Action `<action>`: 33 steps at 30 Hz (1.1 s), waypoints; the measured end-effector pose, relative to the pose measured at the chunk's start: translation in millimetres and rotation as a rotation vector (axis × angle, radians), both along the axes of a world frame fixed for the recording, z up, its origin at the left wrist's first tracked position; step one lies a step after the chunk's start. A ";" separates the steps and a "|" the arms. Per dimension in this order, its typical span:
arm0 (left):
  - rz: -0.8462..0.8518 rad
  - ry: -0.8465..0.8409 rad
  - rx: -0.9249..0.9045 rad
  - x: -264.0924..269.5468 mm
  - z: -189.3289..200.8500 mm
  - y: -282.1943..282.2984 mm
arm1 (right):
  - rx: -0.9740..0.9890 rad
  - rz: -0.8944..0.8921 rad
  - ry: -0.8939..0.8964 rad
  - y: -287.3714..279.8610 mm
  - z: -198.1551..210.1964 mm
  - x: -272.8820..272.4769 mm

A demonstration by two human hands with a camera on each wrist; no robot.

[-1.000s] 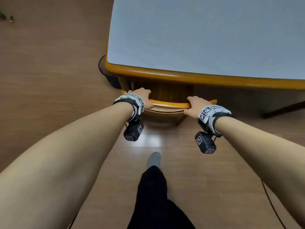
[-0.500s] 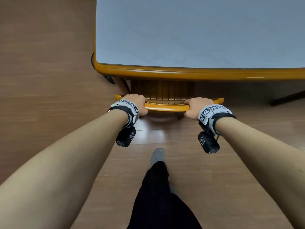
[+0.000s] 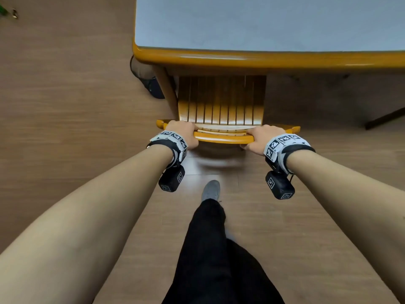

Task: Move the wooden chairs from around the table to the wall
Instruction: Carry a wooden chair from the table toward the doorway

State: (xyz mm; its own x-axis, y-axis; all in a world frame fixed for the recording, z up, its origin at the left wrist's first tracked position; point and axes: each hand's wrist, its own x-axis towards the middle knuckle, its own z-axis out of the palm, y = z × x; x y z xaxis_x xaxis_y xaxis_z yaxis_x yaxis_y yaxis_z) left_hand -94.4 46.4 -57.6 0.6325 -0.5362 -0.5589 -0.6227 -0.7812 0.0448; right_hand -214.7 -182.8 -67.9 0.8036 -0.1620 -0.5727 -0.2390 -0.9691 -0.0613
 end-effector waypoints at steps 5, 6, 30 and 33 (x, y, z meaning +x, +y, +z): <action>0.020 -0.010 -0.039 -73.9 -4.1 21.1 | -0.012 0.041 -0.026 15.2 -0.6 -68.3; 0.025 -0.006 -0.039 -89.3 -4.0 25.0 | -0.012 0.046 -0.024 19.3 0.0 -82.7; -0.052 0.063 0.001 -466.8 -37.8 172.0 | 0.019 0.115 -0.106 154.3 -35.5 -466.6; -0.055 0.019 -0.044 -518.0 -48.5 193.3 | 0.020 0.173 -0.147 169.5 -45.6 -509.9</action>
